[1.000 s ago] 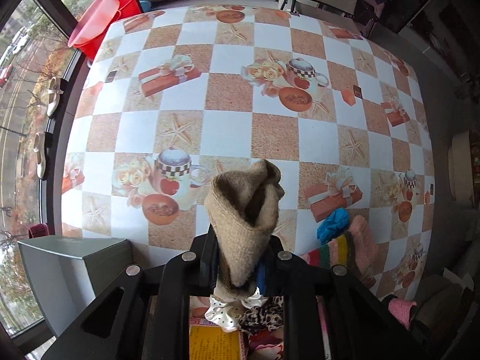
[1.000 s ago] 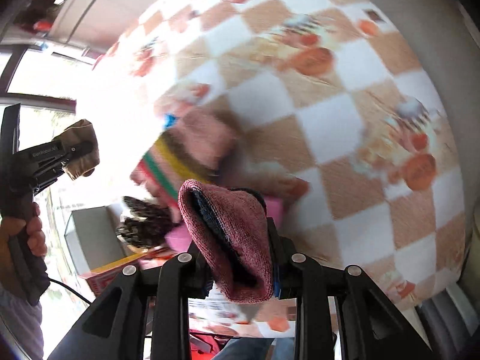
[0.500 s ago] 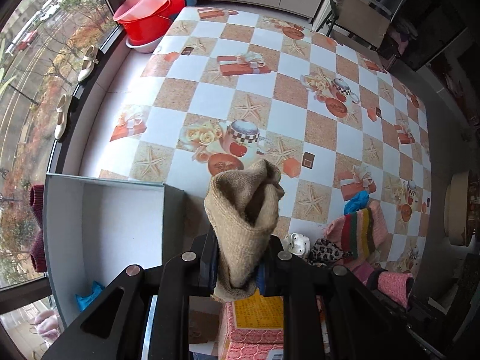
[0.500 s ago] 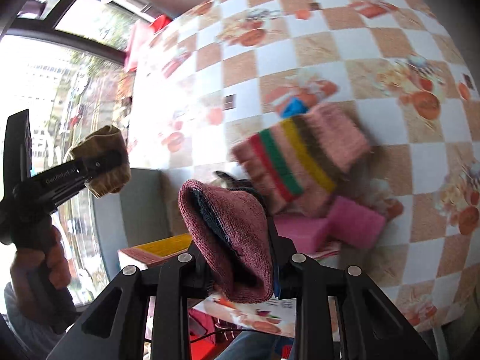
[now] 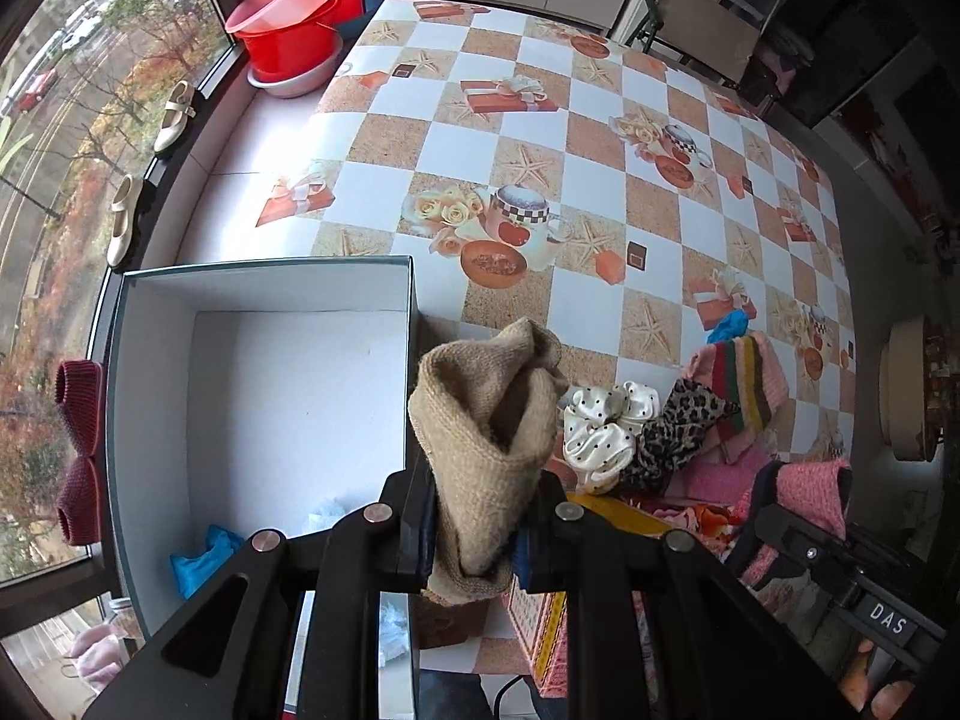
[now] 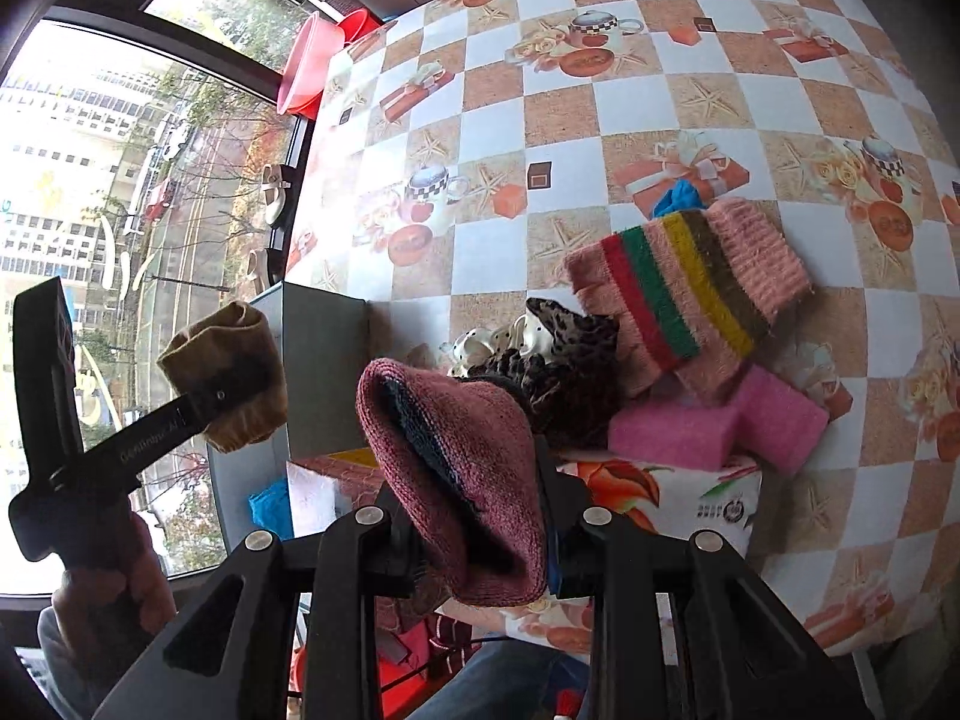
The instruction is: Organize soft objects
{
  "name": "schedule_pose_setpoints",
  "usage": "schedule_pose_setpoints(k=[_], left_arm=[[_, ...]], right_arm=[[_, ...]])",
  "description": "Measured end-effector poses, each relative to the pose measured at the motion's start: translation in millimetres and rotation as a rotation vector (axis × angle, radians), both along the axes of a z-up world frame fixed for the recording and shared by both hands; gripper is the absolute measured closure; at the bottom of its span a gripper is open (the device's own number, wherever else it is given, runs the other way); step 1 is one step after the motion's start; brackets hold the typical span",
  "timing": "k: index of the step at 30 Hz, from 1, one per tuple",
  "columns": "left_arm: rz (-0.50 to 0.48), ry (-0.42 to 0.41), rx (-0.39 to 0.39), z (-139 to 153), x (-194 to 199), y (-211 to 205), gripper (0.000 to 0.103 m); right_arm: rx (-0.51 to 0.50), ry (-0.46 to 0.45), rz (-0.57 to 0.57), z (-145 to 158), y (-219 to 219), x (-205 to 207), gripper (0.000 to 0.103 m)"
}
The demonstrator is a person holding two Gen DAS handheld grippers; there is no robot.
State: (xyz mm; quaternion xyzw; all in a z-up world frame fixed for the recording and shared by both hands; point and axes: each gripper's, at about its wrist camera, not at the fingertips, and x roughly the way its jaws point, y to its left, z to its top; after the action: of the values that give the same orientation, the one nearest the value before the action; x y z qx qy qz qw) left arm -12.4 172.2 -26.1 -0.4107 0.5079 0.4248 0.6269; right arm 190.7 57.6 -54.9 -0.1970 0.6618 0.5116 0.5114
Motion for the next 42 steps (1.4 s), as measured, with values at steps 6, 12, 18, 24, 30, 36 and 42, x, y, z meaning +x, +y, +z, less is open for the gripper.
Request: schedule_pose_setpoints(k=[6,12,18,24,30,36,42], left_arm=[[-0.064,-0.036,-0.004,1.3,-10.1,-18.2,0.082],[-0.105,-0.071,-0.025,-2.3,-23.1,-43.0,0.082],[-0.136,-0.102,-0.036,-1.5,-40.2,-65.9,0.082],[-0.152,-0.127,-0.038,3.7,-58.4,-81.8,0.082],[-0.163,-0.135,-0.028,6.2,-74.6,-93.6,0.082],[-0.126,-0.158,-0.025,8.9,-96.0,-98.6,0.082],[-0.068,-0.163,-0.002,12.0,-122.5,-96.5,0.082]], right_arm=[[-0.033,-0.037,-0.053,3.9,-27.3,-9.6,0.073],[-0.056,-0.067,-0.092,7.0,-53.2,-23.5,0.073],[-0.064,-0.081,-0.125,13.6,-78.6,-43.4,0.073],[-0.065,-0.090,-0.117,18.0,-92.7,-67.3,0.073],[-0.056,-0.103,-0.087,24.9,-95.1,-90.1,0.073],[-0.043,-0.118,-0.025,31.8,-87.7,-114.8,0.073],[-0.024,-0.139,0.053,39.0,-72.7,-138.9,0.073]])
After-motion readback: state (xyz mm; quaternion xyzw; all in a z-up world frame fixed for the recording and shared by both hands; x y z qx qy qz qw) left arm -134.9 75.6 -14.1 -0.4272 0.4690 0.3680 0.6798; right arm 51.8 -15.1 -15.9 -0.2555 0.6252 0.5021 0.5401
